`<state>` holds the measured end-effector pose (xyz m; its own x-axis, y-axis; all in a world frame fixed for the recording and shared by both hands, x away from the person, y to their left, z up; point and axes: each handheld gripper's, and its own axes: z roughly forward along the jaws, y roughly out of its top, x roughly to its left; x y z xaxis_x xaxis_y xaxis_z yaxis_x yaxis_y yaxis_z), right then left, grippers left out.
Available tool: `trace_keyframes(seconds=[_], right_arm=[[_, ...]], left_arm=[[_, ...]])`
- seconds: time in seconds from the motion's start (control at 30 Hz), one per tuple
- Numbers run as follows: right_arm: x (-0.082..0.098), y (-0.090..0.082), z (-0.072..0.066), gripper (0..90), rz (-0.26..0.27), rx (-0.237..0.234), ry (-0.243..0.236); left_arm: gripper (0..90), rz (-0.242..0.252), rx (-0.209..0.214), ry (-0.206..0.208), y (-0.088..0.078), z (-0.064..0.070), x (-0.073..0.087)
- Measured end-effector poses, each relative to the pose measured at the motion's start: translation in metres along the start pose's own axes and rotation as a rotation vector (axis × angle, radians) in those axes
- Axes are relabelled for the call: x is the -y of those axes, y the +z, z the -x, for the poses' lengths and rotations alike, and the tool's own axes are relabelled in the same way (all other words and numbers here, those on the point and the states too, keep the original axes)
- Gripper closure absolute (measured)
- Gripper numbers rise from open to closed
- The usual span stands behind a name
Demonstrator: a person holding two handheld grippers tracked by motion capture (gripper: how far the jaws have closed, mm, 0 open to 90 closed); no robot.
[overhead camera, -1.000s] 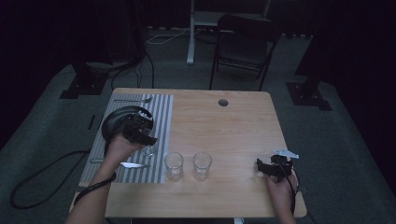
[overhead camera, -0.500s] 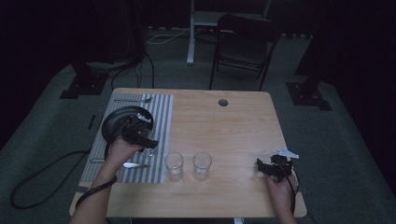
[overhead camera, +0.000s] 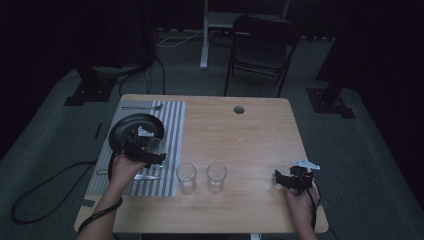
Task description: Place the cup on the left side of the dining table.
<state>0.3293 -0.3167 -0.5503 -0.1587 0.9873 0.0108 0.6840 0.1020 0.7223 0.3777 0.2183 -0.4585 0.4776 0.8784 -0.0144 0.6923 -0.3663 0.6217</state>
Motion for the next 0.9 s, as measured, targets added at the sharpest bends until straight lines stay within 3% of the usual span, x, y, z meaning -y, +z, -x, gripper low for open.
trace_keyframes(seconds=[0.23, 0.37, 0.57, 0.67, 0.7, 0.8, 0.9], right_arm=[[0.000, 0.000, 0.000, 12.8, 0.000, 0.000, 0.000], [0.000, 0.000, 0.000, 12.8, 0.000, 0.000, 0.000], [0.000, 0.000, 0.000, 12.9, 0.000, 0.000, -0.001], [0.000, 0.000, 0.000, 12.8, 0.000, 0.000, 0.000], [0.000, 0.000, 0.000, 12.8, 0.000, 0.000, 0.000], [0.000, 0.000, 0.000, 12.8, 0.001, 0.000, -0.001], [0.000, 0.000, 0.000, 12.8, 0.001, 0.000, -0.001]], left_arm=[[0.1, 0.028, -0.054, -0.050, -0.005, -0.004, 0.020], [0.1, 0.039, -0.063, -0.085, -0.007, -0.008, 0.032], [0.1, 0.043, -0.074, -0.103, -0.009, -0.013, 0.051], [0.1, 0.043, -0.077, -0.107, -0.010, -0.014, 0.053], [0.1, 0.056, -0.092, -0.121, -0.012, -0.016, 0.063], [0.1, 0.066, -0.082, -0.136, -0.014, -0.018, 0.073], [0.1, 0.066, -0.105, -0.145, -0.015, -0.019, 0.081]])
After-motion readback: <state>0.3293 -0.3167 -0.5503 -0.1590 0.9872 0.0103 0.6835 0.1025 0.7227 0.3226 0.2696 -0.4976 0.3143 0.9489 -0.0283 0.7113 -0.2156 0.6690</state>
